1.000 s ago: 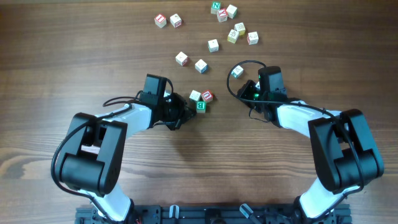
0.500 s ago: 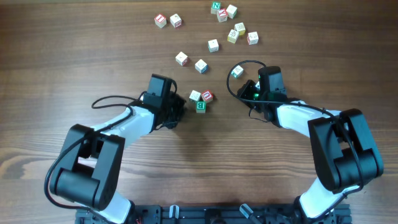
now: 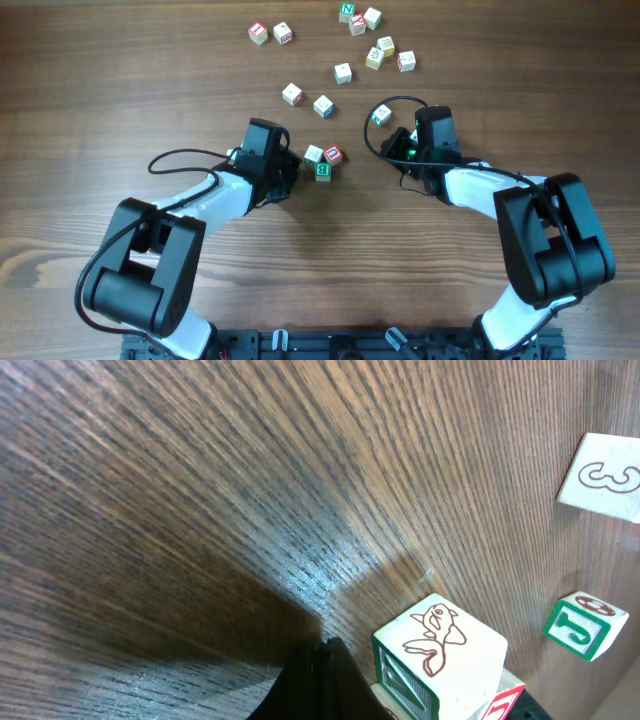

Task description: Form a circle

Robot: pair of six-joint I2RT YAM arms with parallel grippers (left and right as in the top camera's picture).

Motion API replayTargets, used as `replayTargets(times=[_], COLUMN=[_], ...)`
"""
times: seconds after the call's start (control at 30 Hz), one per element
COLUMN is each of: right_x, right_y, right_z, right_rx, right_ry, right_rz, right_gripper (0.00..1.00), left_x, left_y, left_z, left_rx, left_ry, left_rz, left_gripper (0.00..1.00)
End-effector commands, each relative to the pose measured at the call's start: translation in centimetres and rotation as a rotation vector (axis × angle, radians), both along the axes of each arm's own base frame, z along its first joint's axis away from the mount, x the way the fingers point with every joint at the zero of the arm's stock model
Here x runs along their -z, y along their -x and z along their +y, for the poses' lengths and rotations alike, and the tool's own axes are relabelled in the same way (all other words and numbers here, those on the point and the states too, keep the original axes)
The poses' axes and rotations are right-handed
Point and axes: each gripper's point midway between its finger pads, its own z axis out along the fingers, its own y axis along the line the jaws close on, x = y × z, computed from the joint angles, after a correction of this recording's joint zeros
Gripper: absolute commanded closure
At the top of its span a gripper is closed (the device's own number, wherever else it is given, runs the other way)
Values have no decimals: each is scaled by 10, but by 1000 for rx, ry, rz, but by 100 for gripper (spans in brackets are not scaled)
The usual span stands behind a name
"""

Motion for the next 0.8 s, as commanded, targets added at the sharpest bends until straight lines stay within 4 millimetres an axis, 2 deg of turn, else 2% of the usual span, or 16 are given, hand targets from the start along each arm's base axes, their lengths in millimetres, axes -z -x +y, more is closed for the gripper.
replayTargets(times=[0.0, 0.07, 0.17, 0.3, 0.77], right_x=[9, 1, -1, -7, 0], right_y=[5, 2, 2, 2, 13], right_z=[2, 7, 2, 18, 44], right_rx=[-42, -127, -189, -317, -439], right_ry=[13, -11, -28, -108, -237], right_rz=[2, -46, -69, -138, -156], right_gripper=[96, 96, 96, 95, 96], left_x=[53, 54, 53, 53, 51], left_y=[43, 49, 51, 49, 46], left_z=[24, 21, 17, 17, 11], left_rx=[10, 23, 32, 32, 44], left_ry=[-124, -102, -82, -81, -75], left_rz=[167, 196, 204, 196, 173], left_gripper=[96, 96, 96, 92, 92])
